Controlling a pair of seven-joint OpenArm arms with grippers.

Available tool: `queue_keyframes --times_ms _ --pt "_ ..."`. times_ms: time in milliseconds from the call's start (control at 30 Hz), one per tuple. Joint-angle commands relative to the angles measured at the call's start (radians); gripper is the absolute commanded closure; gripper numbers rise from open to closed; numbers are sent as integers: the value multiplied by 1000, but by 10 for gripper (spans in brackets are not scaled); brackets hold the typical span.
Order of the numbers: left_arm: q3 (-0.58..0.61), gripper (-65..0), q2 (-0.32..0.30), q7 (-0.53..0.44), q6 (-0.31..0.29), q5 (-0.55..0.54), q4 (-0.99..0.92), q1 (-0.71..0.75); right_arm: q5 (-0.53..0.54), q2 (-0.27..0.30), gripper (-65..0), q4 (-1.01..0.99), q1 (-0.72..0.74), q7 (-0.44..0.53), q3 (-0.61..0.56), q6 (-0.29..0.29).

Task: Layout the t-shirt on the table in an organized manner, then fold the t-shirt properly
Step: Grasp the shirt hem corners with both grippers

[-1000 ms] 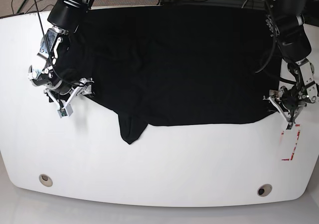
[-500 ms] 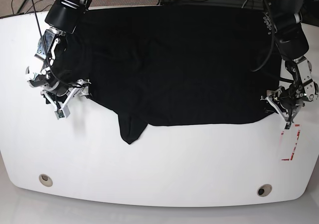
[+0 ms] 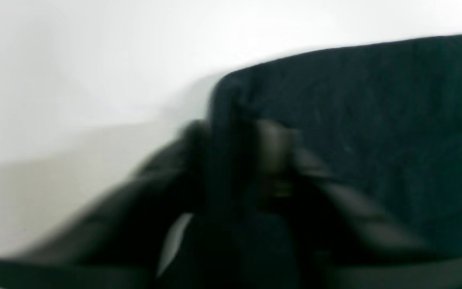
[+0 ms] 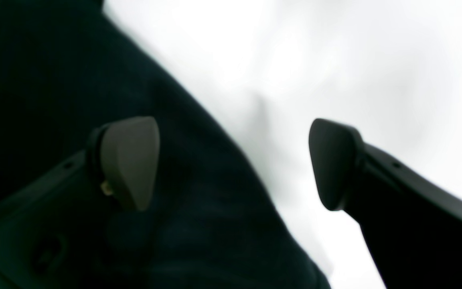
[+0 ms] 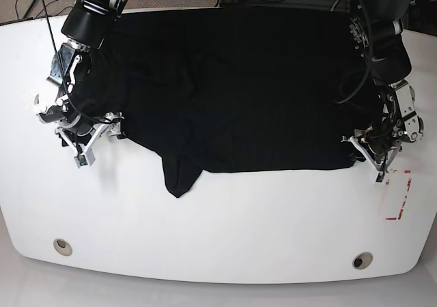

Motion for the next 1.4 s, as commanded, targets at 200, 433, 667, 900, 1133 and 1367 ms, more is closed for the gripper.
queue_keyframes --times_ms 200,433,667,900,1133,1367 --pt "3 -42 -4 41 -5 19 2 -2 14 -36 -563 -20 90 17 2 1" --pt "-4 -38 -6 41 -5 19 2 2 12 -85 -563 -106 188 21 2 1" --pt "-4 -38 -6 44 -5 19 3 2 14 -120 -561 -215 248 90 2 1" --pt "-4 -38 -7 44 -5 19 3 -2 15 -140 -561 -258 255 101 -12 1" --pt "-4 -38 -9 44 -5 19 3 -3 14 -145 -561 -258 219 124 -118 1" --pt "-4 -38 -9 44 -5 19 3 0 15 -149 -561 -281 194 198 -170 1"
